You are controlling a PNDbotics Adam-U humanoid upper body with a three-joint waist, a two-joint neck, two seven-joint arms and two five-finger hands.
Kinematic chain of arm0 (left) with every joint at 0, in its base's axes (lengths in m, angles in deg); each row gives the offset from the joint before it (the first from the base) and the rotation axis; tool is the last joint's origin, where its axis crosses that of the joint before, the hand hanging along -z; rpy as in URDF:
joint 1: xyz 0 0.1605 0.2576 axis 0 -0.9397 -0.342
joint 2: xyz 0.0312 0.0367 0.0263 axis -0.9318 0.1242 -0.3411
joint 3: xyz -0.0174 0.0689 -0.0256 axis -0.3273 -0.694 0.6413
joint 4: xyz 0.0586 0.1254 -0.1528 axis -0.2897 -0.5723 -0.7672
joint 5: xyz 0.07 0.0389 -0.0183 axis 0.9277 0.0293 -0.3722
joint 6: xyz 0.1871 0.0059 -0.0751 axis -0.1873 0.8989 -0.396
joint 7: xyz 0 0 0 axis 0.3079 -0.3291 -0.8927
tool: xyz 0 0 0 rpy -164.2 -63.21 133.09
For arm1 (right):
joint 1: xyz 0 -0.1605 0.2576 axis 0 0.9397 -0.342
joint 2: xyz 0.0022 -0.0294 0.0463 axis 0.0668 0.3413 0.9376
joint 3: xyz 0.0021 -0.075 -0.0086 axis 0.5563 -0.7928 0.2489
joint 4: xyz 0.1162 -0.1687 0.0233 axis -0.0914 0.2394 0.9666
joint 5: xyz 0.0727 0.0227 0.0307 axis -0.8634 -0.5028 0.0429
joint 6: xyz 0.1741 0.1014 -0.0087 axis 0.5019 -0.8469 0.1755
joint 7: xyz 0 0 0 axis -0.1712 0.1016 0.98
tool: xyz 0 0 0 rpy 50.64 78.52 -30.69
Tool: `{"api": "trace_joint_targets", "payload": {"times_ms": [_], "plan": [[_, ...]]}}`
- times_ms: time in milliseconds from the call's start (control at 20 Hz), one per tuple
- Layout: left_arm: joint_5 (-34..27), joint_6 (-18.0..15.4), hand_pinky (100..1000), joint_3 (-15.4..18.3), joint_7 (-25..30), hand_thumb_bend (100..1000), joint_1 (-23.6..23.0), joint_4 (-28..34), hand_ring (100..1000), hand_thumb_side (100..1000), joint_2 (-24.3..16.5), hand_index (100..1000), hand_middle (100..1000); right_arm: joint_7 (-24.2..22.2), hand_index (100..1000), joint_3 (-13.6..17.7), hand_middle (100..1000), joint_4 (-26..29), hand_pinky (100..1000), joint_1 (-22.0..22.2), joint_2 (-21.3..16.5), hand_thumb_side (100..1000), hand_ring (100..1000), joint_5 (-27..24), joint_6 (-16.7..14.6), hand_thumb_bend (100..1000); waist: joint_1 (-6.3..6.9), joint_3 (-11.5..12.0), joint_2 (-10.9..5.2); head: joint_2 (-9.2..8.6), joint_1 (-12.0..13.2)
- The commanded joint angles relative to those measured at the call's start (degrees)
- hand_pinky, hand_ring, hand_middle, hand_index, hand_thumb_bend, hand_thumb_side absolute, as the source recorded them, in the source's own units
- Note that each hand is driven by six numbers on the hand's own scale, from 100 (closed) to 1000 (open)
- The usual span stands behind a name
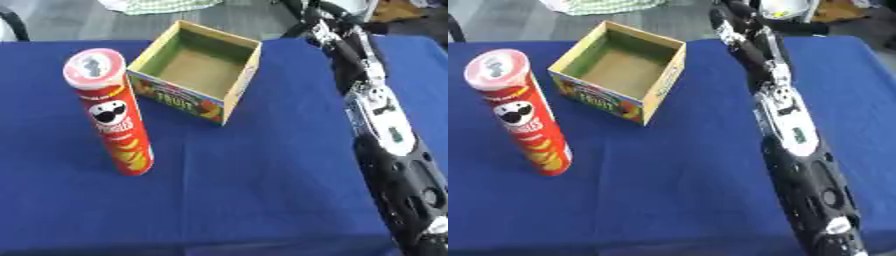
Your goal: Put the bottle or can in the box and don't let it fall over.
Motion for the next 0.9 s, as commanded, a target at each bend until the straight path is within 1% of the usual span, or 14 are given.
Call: {"api": "trace_joint_targets", "payload": {"times_ms": [50,100,200,500,550,600,900], "plan": [[0.97,-0.27,1000,-0.66,1.24,841,0.72,1.02,834,891,-2.7,971,704,0.23,828,0.41,1000,0.84,801,-0.83,-1.21,372,1000,-0.17,-0.02,458,0.3,-0.06,-0.82,0.31,0.04],[1.19,-0.28,1000,-0.95,1.78,901,0.82,0.92,836,906,-2.76,971,707,0.23,828,0.41,1000,0.85,801,-0.83,-1.2,372,1000,-0.19,-0.01,457,0.31,-0.08,-0.84,0.31,0.06],[1.55,-0.24,1000,-1.41,2.84,938,0.95,0.6,840,915,-2.9,974,713,0.24,828,0.43,1000,0.85,801,-0.84,-1.17,373,1000,-0.23,0.02,455,0.32,-0.11,-0.87,0.31,0.04],[2.18,0.23,1000,-3.11,4.77,905,1.92,-0.57,849,907,-3.39,979,727,0.21,827,0.4,1000,0.84,801,-0.89,-1.06,373,1000,-0.31,0.1,453,0.31,-0.18,-0.99,0.31,0.14],[2.17,0.47,1000,-3.49,4.95,901,2.17,-0.75,850,906,-3.46,978,728,0.21,827,0.4,1000,0.83,801,-0.9,-1.04,373,1000,-0.31,0.11,453,0.3,-0.19,-1.01,0.31,0.18],[2.15,0.71,1000,-3.83,5.04,872,2.45,-0.91,853,899,-3.54,977,736,0.2,828,0.39,1000,0.84,801,-0.91,-1.03,373,1000,-0.32,0.11,452,0.3,-0.2,-1.03,0.31,0.23],[2.8,2.82,1000,-7.05,5.59,835,4.98,-1.67,859,890,-3.77,976,742,0.05,827,0.28,1000,0.84,802,-1.01,-0.86,374,1000,-0.32,0.15,451,0.27,-0.36,-1.14,0.31,0.59]]}}
